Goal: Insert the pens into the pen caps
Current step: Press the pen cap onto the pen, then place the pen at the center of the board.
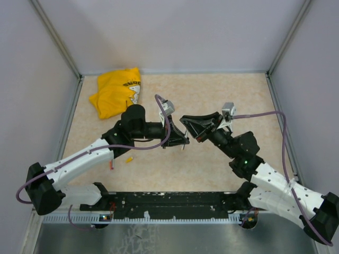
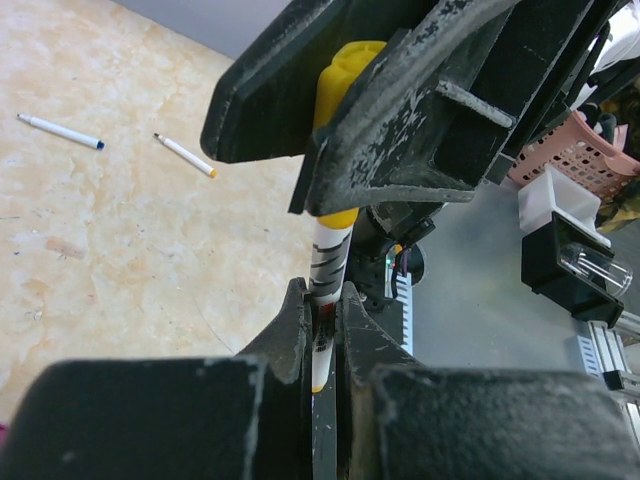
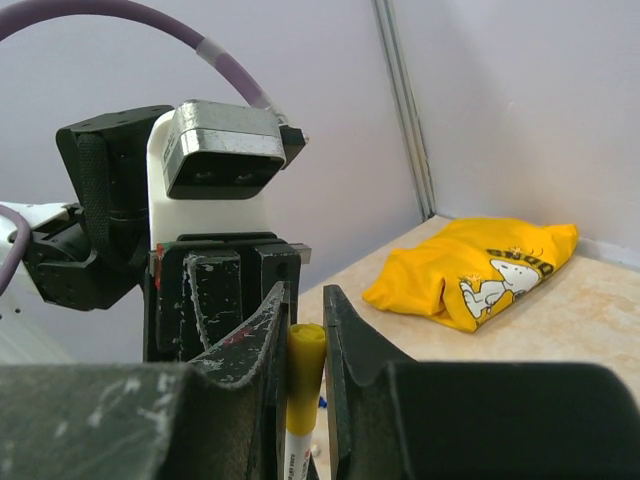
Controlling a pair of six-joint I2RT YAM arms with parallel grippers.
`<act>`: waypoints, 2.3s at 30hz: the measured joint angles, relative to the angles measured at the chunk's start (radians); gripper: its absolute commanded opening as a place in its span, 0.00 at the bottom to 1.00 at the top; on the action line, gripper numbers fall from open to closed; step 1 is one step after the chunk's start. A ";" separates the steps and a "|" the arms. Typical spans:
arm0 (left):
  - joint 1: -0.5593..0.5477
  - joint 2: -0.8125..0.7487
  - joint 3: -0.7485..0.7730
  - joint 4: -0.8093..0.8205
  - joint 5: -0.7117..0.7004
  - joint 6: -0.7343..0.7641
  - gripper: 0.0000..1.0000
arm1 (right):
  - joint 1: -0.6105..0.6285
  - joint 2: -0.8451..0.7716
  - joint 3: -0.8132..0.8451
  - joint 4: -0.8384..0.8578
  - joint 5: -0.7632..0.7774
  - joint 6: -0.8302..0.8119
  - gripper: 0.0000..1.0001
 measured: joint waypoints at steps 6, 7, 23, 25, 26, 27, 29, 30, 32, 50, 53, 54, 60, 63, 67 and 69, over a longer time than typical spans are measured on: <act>-0.005 0.000 0.000 -0.005 0.003 0.002 0.00 | 0.005 -0.023 0.007 -0.041 0.006 0.000 0.00; -0.005 0.000 0.000 -0.001 0.004 0.003 0.00 | 0.006 -0.029 0.022 -0.070 0.010 -0.002 0.00; 0.003 0.000 0.067 0.219 0.010 0.001 0.00 | 0.019 0.065 0.547 -0.636 0.044 -0.091 0.10; 0.004 0.000 0.077 0.230 0.004 0.002 0.00 | 0.019 0.080 0.597 -0.678 0.043 -0.101 0.13; 0.004 0.000 0.079 0.233 0.001 0.004 0.00 | 0.019 0.087 0.615 -0.690 0.043 -0.105 0.15; 0.005 0.000 0.083 0.232 -0.002 0.008 0.00 | 0.019 0.092 0.629 -0.704 0.043 -0.107 0.17; 0.005 0.000 0.094 0.221 -0.006 0.016 0.00 | 0.019 0.097 0.648 -0.719 0.047 -0.107 0.22; 0.005 0.000 0.095 0.220 -0.007 0.019 0.00 | 0.019 0.097 0.653 -0.724 0.048 -0.107 0.24; 0.009 0.000 0.106 0.227 -0.024 0.024 0.00 | 0.021 0.087 0.654 -0.756 0.050 -0.106 0.28; 0.061 -0.010 0.140 -0.029 -0.257 0.114 0.00 | 0.021 -0.134 0.397 -0.827 0.293 -0.094 0.41; 0.092 -0.004 0.149 -0.141 -0.365 0.143 0.00 | 0.021 -0.103 0.333 -0.881 0.348 -0.066 0.42; 0.109 0.005 0.160 -0.178 -0.394 0.151 0.00 | 0.021 -0.085 0.305 -0.897 0.363 -0.046 0.43; 0.232 0.120 0.213 -0.320 -0.555 0.167 0.00 | 0.021 -0.006 0.185 -0.957 0.382 0.042 0.49; 0.289 0.199 0.214 -0.378 -0.604 0.147 0.00 | 0.021 0.018 0.164 -0.972 0.385 0.073 0.50; 0.341 0.328 0.230 -0.456 -0.645 0.111 0.00 | 0.021 0.035 0.160 -0.973 0.387 0.098 0.51; 0.363 0.403 0.245 -0.491 -0.654 0.094 0.00 | 0.021 0.037 0.160 -0.973 0.387 0.108 0.51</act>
